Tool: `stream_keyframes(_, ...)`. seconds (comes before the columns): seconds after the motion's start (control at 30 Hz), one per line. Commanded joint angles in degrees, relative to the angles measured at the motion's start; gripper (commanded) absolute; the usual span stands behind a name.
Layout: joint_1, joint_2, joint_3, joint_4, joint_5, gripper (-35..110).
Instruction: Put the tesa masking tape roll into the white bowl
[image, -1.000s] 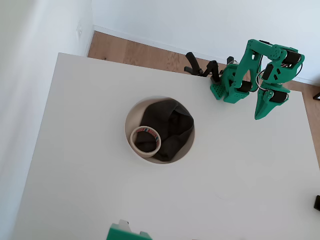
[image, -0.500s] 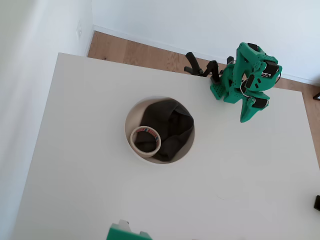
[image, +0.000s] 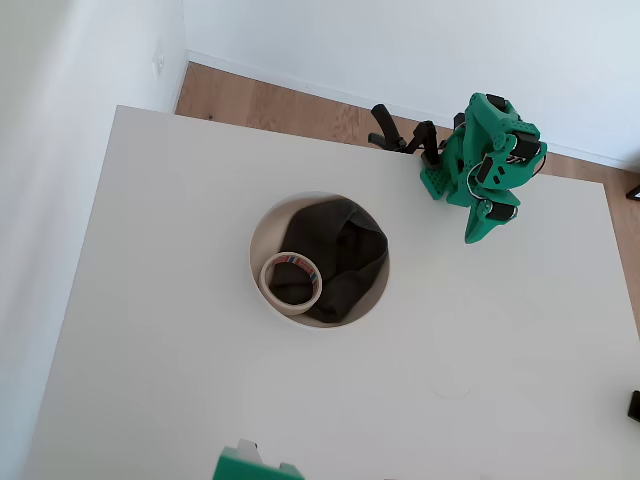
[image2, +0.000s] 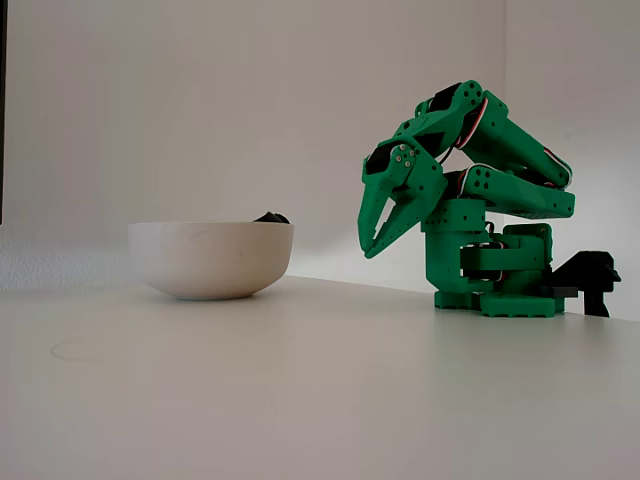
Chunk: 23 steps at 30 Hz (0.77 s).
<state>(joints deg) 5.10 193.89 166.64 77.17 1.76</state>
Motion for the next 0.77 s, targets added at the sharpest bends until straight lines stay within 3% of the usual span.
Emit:
stream_keyframes(0.0, 1.0, 0.3, -0.4, 1.2, 0.7, -8)
stream_keyframes(0.73, 1.2, 0.2, -0.7, 2.5, 1.1, -8)
